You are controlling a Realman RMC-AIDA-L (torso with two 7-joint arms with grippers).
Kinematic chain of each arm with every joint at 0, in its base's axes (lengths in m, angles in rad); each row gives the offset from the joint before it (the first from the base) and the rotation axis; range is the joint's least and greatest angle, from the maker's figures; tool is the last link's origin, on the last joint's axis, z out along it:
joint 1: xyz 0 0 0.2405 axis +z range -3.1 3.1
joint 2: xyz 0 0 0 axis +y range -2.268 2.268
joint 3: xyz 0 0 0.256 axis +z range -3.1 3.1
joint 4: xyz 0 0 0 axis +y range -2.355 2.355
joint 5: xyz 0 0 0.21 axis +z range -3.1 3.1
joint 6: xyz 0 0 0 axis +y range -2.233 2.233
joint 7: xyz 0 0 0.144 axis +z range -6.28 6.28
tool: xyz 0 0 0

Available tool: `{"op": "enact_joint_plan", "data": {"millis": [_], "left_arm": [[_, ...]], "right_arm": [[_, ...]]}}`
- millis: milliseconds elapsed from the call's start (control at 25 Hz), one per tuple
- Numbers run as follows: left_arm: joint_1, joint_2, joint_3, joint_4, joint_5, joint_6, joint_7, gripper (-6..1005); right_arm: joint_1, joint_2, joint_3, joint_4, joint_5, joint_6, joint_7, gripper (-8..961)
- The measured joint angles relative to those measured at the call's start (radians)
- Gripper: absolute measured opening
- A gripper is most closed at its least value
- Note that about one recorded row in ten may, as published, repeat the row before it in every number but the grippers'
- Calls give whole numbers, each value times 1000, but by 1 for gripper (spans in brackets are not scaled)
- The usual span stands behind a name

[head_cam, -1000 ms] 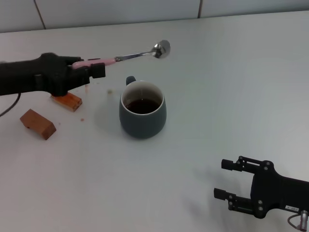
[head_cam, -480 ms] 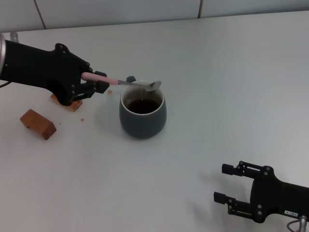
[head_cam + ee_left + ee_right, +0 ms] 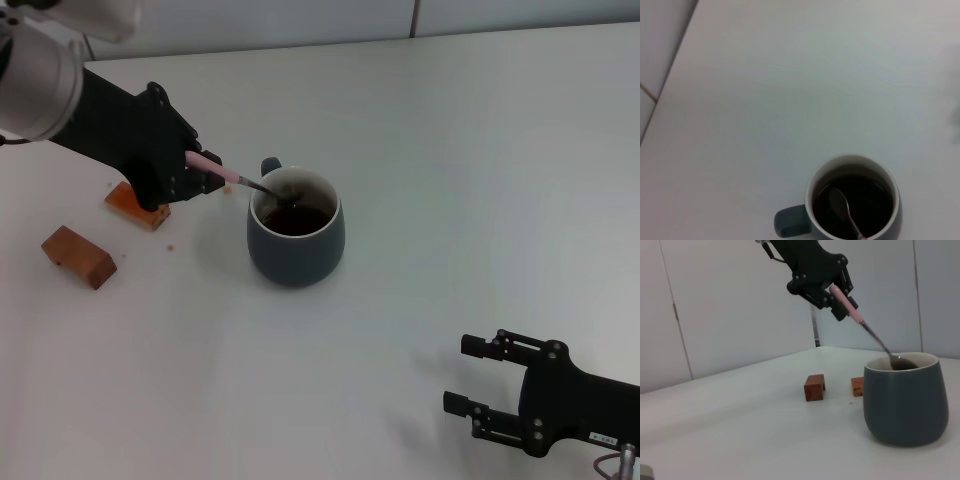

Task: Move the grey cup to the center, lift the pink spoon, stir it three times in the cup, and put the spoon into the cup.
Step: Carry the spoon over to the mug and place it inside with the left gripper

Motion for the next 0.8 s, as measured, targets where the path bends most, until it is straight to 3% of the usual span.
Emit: {"op": "enact_joint_plan", "data": {"millis": [520, 600, 800], "left_arm": [[-70, -6, 161, 7, 114, -22, -40, 126], [-90, -6, 234, 8, 167, -31, -74, 126], [-97, -6, 297, 15, 184, -30, -95, 126]], "right_arm": [[-8, 2, 17, 18, 0, 3, 0, 704], [-9, 1, 18, 20, 0, 4, 0, 704], [-10, 0, 18, 22, 0, 6, 0, 704]]}}
